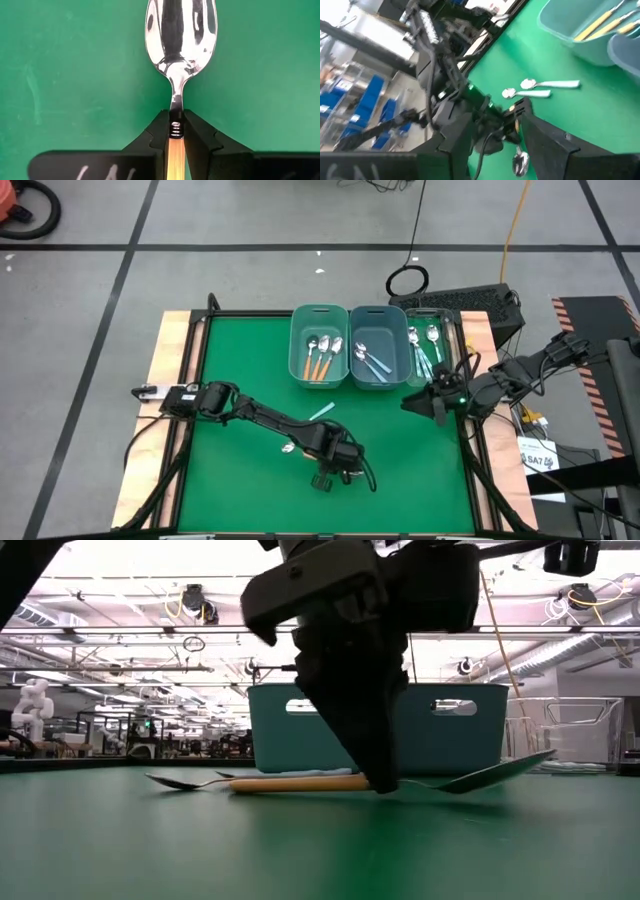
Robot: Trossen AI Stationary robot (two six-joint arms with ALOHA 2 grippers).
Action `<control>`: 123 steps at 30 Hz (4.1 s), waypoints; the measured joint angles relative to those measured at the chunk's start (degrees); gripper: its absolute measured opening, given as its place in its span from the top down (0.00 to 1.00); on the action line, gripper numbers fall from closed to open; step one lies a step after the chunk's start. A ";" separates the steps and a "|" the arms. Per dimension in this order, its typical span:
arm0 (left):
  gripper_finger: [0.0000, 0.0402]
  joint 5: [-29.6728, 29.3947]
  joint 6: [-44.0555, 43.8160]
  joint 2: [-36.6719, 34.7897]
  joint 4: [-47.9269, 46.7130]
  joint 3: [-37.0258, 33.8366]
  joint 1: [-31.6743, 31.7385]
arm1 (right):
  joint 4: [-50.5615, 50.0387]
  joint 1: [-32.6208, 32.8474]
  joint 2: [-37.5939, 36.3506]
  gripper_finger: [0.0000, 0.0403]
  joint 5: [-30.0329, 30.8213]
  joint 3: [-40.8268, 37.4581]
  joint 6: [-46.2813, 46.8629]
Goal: Sort silverware by color (type)
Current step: Put the yellow spoon into the green bin
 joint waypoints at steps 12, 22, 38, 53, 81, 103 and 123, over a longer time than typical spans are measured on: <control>0.90 -2.71 -6.04 0.00 1.10 5.40 0.03 | -8.83 -0.02 -3.18 0.59 -2.35 5.22 -10.56; 0.90 -4.44 -8.63 -0.02 -0.56 12.70 1.10 | -13.57 -0.02 -3.97 0.59 -0.35 11.51 -14.88; 0.90 -7.52 -10.08 -0.33 -17.76 25.78 3.38 | -14.75 -0.04 -3.81 0.59 20.64 12.68 -14.76; 0.90 -8.31 -21.20 -2.79 -8.45 25.62 5.42 | -22.99 -0.02 -2.66 0.59 18.34 12.68 -4.64; 0.90 -41.40 -38.83 -5.49 30.90 25.66 4.84 | -23.55 -0.02 -4.69 0.59 12.48 7.85 -6.81; 0.90 -48.27 -27.51 -6.01 39.15 25.66 6.13 | -0.28 0.02 5.55 0.47 8.55 3.50 -16.72; 0.90 -44.03 -25.46 -6.01 36.62 25.66 6.55 | 1.20 0.00 6.82 0.93 13.89 3.50 -18.10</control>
